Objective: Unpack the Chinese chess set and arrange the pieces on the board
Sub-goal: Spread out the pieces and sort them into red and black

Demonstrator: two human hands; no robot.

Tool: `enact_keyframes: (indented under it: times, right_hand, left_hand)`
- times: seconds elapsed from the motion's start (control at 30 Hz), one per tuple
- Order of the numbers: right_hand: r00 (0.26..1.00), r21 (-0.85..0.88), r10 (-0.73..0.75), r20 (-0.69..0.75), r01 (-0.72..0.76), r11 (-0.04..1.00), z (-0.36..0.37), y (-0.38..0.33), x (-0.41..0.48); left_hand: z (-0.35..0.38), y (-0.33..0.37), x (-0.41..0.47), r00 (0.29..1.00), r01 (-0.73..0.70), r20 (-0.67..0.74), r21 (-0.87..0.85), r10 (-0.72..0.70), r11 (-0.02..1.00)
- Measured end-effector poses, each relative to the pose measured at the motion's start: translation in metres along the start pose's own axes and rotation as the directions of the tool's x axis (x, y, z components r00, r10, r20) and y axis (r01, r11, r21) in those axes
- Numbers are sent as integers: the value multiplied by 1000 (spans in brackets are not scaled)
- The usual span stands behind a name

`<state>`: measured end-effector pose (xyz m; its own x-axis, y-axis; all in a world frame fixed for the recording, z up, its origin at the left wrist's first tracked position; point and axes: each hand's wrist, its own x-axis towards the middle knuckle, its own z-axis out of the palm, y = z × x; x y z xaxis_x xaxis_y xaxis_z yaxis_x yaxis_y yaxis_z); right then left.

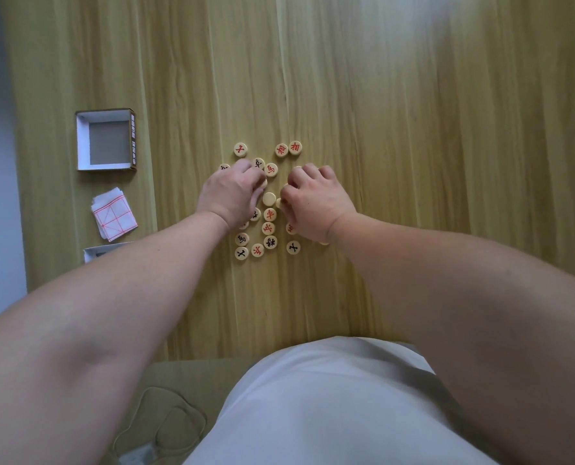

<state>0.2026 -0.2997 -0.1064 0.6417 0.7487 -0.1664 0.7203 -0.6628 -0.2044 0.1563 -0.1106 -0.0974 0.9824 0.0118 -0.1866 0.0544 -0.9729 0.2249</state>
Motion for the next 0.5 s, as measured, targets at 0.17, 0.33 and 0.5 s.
enact_keyframes:
  times: [0.17, 0.33, 0.5]
  right_hand:
    - [999, 0, 33, -19, -33, 999, 2, 3, 0]
    - [987, 12, 131, -90, -131, 991, 4, 5, -2]
    - [936, 98, 349, -40, -344, 934, 1, 10, -2]
  left_hand:
    - [0, 4, 1, 995, 93, 52, -51, -90, 994]
    - [1, 5, 1, 991, 130, 48, -52, -127, 990]
    - [2, 8, -3, 998, 62, -6, -27, -62, 998]
